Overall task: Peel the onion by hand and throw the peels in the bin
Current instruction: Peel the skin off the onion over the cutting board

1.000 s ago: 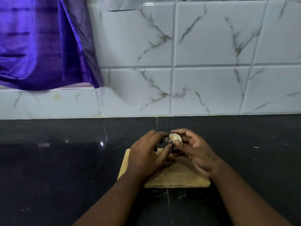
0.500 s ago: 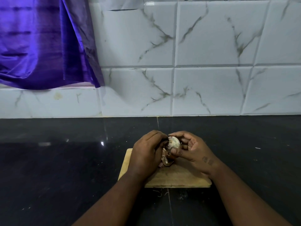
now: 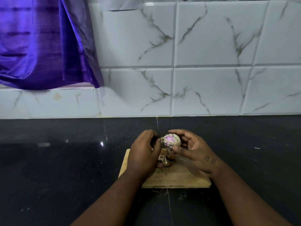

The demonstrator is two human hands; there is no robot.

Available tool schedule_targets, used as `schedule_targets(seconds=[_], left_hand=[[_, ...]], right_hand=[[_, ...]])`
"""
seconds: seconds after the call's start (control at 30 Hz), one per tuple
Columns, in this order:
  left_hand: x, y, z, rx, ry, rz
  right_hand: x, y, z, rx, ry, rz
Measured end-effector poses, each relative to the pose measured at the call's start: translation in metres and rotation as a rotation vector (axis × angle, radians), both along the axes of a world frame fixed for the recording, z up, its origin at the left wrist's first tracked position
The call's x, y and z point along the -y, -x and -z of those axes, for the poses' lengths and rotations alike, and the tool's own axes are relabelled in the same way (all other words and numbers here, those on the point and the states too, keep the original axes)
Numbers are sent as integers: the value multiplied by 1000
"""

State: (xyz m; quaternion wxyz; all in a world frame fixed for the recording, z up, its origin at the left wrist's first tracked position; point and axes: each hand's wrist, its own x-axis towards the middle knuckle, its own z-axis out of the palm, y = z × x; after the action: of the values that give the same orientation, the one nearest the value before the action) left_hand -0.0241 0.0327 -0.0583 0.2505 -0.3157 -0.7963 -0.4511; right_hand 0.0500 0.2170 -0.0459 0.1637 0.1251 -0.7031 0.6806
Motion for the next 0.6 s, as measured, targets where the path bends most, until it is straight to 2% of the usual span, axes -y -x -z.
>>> schedule_targets(seconds=[0.2, 0.33, 0.6], left_hand=[[0, -5, -1, 48, 217, -86], [2, -7, -2, 12, 303, -38], [5, -7, -3, -80, 119, 9]], right_hand=[[-1, 1, 0, -10, 75, -48], [-1, 1, -2, 1, 125, -50], [0, 1, -1, 41, 74, 21]])
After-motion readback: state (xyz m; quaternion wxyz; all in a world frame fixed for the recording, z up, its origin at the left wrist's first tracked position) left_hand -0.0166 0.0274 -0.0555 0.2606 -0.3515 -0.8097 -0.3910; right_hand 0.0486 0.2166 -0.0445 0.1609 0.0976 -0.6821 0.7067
